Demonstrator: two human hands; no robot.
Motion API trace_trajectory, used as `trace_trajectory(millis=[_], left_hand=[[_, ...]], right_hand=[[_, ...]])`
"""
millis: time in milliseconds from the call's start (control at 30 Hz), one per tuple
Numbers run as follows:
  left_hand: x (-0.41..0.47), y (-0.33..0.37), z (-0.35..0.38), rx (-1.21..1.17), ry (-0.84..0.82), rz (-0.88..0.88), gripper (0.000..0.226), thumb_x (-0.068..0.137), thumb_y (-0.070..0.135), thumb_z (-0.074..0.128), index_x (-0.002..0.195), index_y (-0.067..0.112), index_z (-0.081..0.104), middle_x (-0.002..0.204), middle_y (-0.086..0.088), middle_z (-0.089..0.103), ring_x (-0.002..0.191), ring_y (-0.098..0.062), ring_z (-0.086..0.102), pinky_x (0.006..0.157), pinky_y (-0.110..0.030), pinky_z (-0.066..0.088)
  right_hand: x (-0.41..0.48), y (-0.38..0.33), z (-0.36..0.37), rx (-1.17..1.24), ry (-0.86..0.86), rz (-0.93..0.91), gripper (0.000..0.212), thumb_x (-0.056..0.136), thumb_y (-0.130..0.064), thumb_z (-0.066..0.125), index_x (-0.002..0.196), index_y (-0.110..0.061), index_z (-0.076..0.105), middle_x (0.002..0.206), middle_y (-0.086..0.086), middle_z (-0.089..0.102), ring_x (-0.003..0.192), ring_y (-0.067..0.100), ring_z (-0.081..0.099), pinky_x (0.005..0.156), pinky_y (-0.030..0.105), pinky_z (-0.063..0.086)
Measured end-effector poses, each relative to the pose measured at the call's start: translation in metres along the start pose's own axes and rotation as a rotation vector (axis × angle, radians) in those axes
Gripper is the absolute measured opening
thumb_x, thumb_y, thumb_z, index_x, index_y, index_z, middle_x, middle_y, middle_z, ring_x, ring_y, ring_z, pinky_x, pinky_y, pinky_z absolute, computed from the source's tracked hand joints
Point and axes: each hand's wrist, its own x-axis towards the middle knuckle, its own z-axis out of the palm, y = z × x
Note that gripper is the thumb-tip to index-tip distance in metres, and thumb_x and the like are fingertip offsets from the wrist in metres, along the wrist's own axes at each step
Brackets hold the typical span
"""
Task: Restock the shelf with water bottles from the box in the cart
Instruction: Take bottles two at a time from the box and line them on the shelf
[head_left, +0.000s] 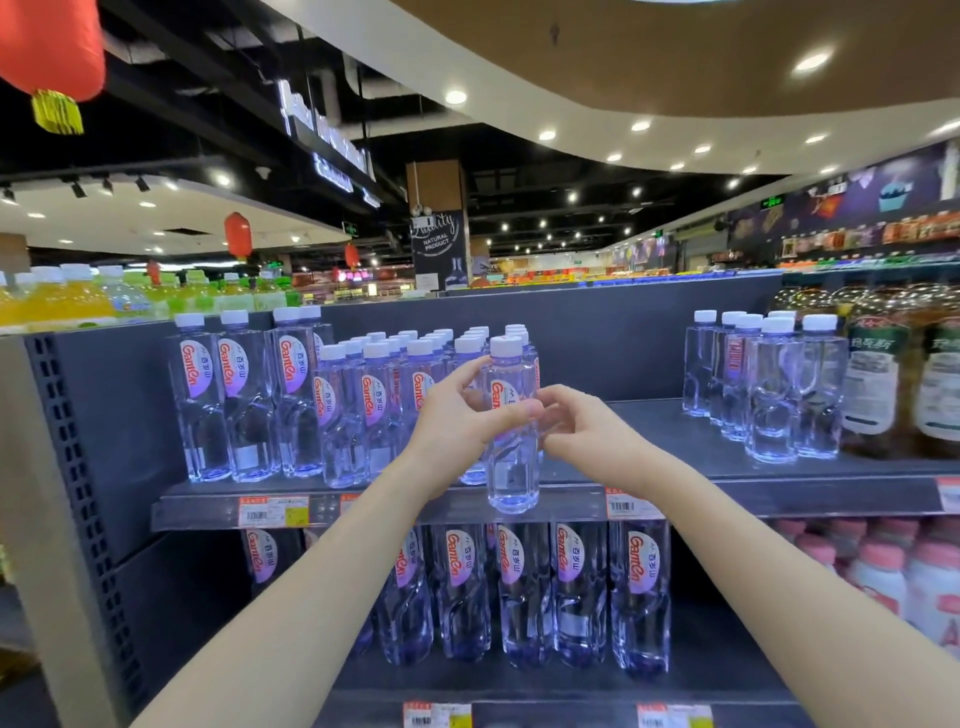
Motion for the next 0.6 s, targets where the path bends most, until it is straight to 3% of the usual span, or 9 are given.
trace_trajectory(millis=[67, 133, 200, 233, 300, 367, 467, 600], left_hand=[[0.001, 0.002, 0.007, -0.018, 0.025, 0.005, 0.095, 0.066, 0.051, 0.094, 0.149, 0.037, 0.048, 0.118, 0.000, 0.071, 0.116, -0.012, 0.065, 0.098, -0.036, 0.054], [0.002, 0.004, 0.016, -0.018, 0.039, 0.010, 0.086, 0.069, 0.043, 0.094, 0.144, 0.037, 0.052, 0.112, 0.003, 0.072, 0.112, -0.008, 0.067, 0.086, -0.025, 0.057], [0.002, 0.007, 0.023, -0.003, 0.032, 0.012, 0.078, 0.074, 0.036, 0.092, 0.141, 0.038, 0.051, 0.109, 0.004, 0.068, 0.104, 0.000, 0.064, 0.066, -0.012, 0.053], [0.002, 0.008, 0.025, 0.023, 0.021, 0.019, 0.081, 0.076, 0.037, 0.091, 0.145, 0.037, 0.049, 0.113, 0.003, 0.065, 0.104, 0.002, 0.061, 0.065, -0.011, 0.053], [0.004, 0.009, 0.026, 0.129, 0.000, 0.040, 0.088, 0.078, 0.046, 0.087, 0.153, 0.034, 0.043, 0.123, 0.000, 0.063, 0.111, -0.007, 0.061, 0.081, -0.025, 0.058], [0.002, 0.010, 0.021, 0.291, -0.021, 0.061, 0.090, 0.082, 0.055, 0.080, 0.157, 0.031, 0.037, 0.131, 0.005, 0.060, 0.118, -0.015, 0.060, 0.097, -0.037, 0.055], [-0.008, 0.006, 0.010, 0.464, -0.023, 0.123, 0.083, 0.090, 0.059, 0.069, 0.158, 0.027, 0.034, 0.139, 0.008, 0.059, 0.120, -0.013, 0.061, 0.100, -0.038, 0.053], [-0.024, -0.006, 0.000, 0.824, -0.006, 0.267, 0.066, 0.099, 0.049, 0.057, 0.157, 0.025, 0.037, 0.151, 0.002, 0.054, 0.134, -0.021, 0.054, 0.105, -0.046, 0.049]], right_hand=[[-0.009, 0.001, 0.003, 0.027, -0.080, 0.013, 0.056, 0.084, -0.017, 0.069, 0.135, -0.032, 0.052, 0.124, -0.004, 0.066, 0.102, 0.014, 0.070, 0.080, 0.028, 0.058], [-0.013, 0.000, 0.010, 0.015, -0.018, 0.015, 0.064, 0.079, -0.037, 0.081, 0.135, -0.034, 0.051, 0.123, -0.011, 0.064, 0.104, 0.009, 0.067, 0.087, 0.030, 0.057], [-0.014, -0.003, 0.016, 0.006, 0.124, 0.019, 0.055, 0.079, -0.044, 0.083, 0.124, -0.029, 0.055, 0.112, -0.011, 0.066, 0.094, 0.004, 0.064, 0.074, 0.022, 0.051], [-0.015, -0.004, 0.017, 0.008, 0.175, 0.020, 0.049, 0.080, -0.042, 0.083, 0.118, -0.027, 0.056, 0.108, -0.010, 0.066, 0.090, 0.001, 0.062, 0.068, 0.018, 0.046], [-0.014, -0.003, 0.015, 0.029, 0.201, 0.027, 0.041, 0.081, -0.037, 0.083, 0.110, -0.025, 0.057, 0.101, -0.009, 0.068, 0.083, 0.000, 0.060, 0.061, 0.013, 0.043], [-0.014, -0.003, 0.011, 0.061, 0.192, 0.030, 0.037, 0.081, -0.034, 0.084, 0.107, -0.025, 0.058, 0.099, -0.008, 0.070, 0.085, 0.006, 0.066, 0.066, 0.018, 0.052], [-0.006, 0.001, 0.005, 0.093, 0.235, 0.046, 0.040, 0.080, -0.035, 0.085, 0.110, -0.024, 0.061, 0.102, -0.005, 0.074, 0.096, 0.017, 0.072, 0.086, 0.038, 0.060], [0.010, -0.001, 0.001, 0.087, 0.259, 0.051, 0.047, 0.074, -0.039, 0.089, 0.107, -0.024, 0.060, 0.101, 0.000, 0.074, 0.096, 0.022, 0.073, 0.089, 0.046, 0.059]])
